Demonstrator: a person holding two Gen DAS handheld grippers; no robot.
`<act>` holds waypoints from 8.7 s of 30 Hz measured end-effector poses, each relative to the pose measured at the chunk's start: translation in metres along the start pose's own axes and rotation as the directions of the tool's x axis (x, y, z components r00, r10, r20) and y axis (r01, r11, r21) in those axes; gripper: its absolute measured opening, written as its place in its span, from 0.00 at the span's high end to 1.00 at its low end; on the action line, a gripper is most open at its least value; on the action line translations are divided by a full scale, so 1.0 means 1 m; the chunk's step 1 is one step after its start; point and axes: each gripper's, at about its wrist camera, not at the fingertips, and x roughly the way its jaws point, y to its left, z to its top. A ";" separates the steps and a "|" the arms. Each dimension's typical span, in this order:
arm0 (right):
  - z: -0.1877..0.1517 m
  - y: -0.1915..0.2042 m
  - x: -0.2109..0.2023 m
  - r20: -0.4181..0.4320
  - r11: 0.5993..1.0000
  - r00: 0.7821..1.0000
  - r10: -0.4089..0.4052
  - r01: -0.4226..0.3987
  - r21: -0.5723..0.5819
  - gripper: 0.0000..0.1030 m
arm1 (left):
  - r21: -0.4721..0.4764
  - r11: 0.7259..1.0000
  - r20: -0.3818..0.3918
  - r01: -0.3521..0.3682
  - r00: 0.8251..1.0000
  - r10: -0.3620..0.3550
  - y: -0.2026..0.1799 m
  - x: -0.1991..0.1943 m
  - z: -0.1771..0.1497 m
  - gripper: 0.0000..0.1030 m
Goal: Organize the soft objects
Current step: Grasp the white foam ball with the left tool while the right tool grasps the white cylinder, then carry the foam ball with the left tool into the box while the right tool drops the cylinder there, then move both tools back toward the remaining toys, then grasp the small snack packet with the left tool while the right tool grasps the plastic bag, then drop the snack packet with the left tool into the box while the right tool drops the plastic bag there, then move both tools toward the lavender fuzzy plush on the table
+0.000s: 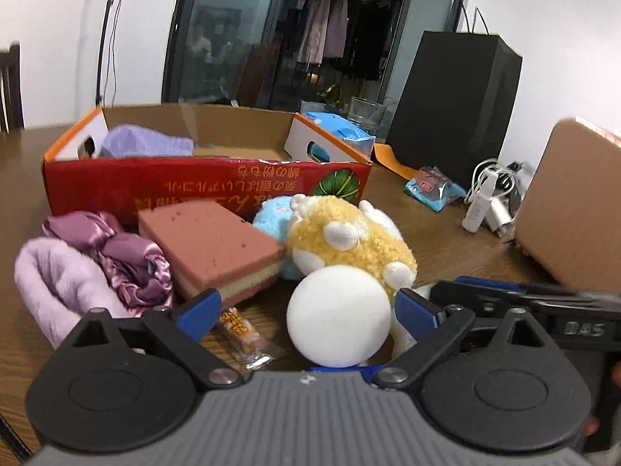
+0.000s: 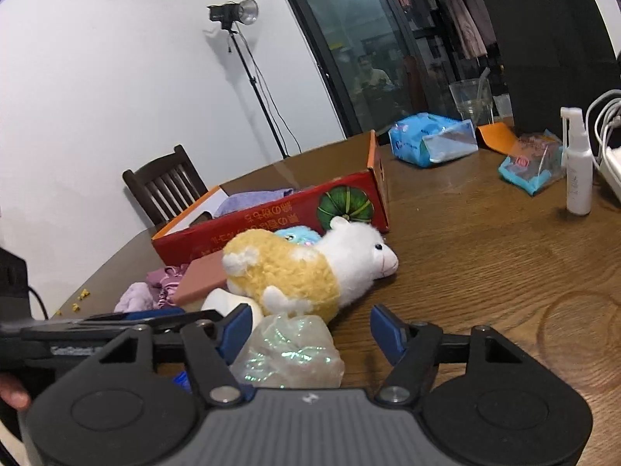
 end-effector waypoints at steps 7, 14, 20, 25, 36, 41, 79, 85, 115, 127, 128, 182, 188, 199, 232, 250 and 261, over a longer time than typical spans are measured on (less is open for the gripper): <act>-0.024 0.008 -0.021 -0.058 0.998 0.998 0.028 -0.032 -0.060 0.36 | 0.035 0.999 -0.035 0.041 0.999 -0.040 -0.007 0.010 -0.003 0.15; -0.034 0.010 -0.021 -0.095 0.995 0.995 0.034 -0.042 -0.085 0.76 | 0.006 0.997 -0.052 0.082 0.995 -0.082 -0.006 0.016 -0.004 0.46; -0.031 0.012 -0.022 -0.086 0.993 0.994 0.064 -0.072 -0.094 0.82 | -0.022 0.997 0.085 0.075 0.994 -0.073 -0.008 -0.020 0.006 0.47; -0.022 0.015 -0.027 -0.041 0.992 0.997 0.062 -0.067 -0.112 0.82 | -0.061 0.995 0.186 0.077 0.980 -0.065 -0.002 -0.058 0.014 0.47; 0.017 0.024 -0.038 0.085 0.992 0.995 0.043 -0.032 -0.123 0.83 | -0.061 0.997 0.239 0.043 0.971 -0.027 0.014 -0.080 0.033 0.47; 0.041 0.024 -0.021 0.104 0.985 0.992 0.072 -0.054 -0.165 0.83 | -0.113 0.993 0.212 0.027 0.977 -0.002 0.038 -0.057 0.055 0.47; 0.182 0.004 0.090 -0.042 0.958 0.996 0.077 -0.085 -0.273 0.38 | -0.155 0.973 0.134 -0.173 0.972 0.194 0.094 -0.004 0.150 0.09; 0.132 0.014 0.029 -0.064 0.944 0.998 0.029 -0.048 -0.326 0.31 | -0.066 0.973 0.202 -0.222 0.952 0.231 0.053 -0.061 0.091 0.05; -0.019 0.022 -0.028 -0.129 0.988 0.990 0.049 -0.067 -0.140 0.33 | -0.062 0.998 0.009 0.000 1.000 0.001 0.012 -0.058 -0.025 0.05; 0.017 -0.026 -0.045 0.124 0.908 0.918 -0.377 0.393 -0.146 0.41 | -0.035 0.925 0.128 -0.377 0.917 0.379 0.053 -0.063 -0.008 0.08; 0.022 -0.033 -0.037 0.109 0.896 0.908 -0.405 0.418 -0.150 0.42 | -0.031 0.923 0.111 -0.384 0.916 0.384 0.058 -0.057 -0.007 0.07; 0.005 -0.002 0.002 -0.004 0.968 0.988 -0.154 0.150 -0.203 0.64 | -0.031 0.980 -0.062 -0.198 0.979 0.195 -0.011 -0.038 -0.016 0.84; 0.023 -0.003 -0.036 0.081 0.985 0.995 -0.064 0.076 -0.155 0.64 | -0.013 0.992 0.058 -0.128 0.990 0.129 -0.018 -0.073 0.017 0.84; 0.195 -0.005 0.135 -0.086 0.972 0.996 -0.004 -0.017 -0.233 0.63 | 0.037 0.999 -0.083 -0.031 0.996 0.034 0.033 0.117 0.200 0.84; 0.127 0.006 0.008 0.106 0.955 0.984 -0.144 0.166 -0.244 0.11 | -0.053 0.960 0.174 -0.273 0.945 0.278 0.082 -0.069 0.085 0.23; -0.045 0.066 -0.083 0.070 0.960 0.992 -0.108 0.123 -0.251 0.09 | -0.030 0.951 0.139 -0.308 0.941 0.309 0.026 -0.162 -0.062 0.10; -0.037 0.085 -0.050 0.046 0.977 0.999 0.001 0.009 -0.213 0.42 | -0.041 0.934 0.070 -0.354 0.932 0.356 0.051 -0.114 -0.060 0.11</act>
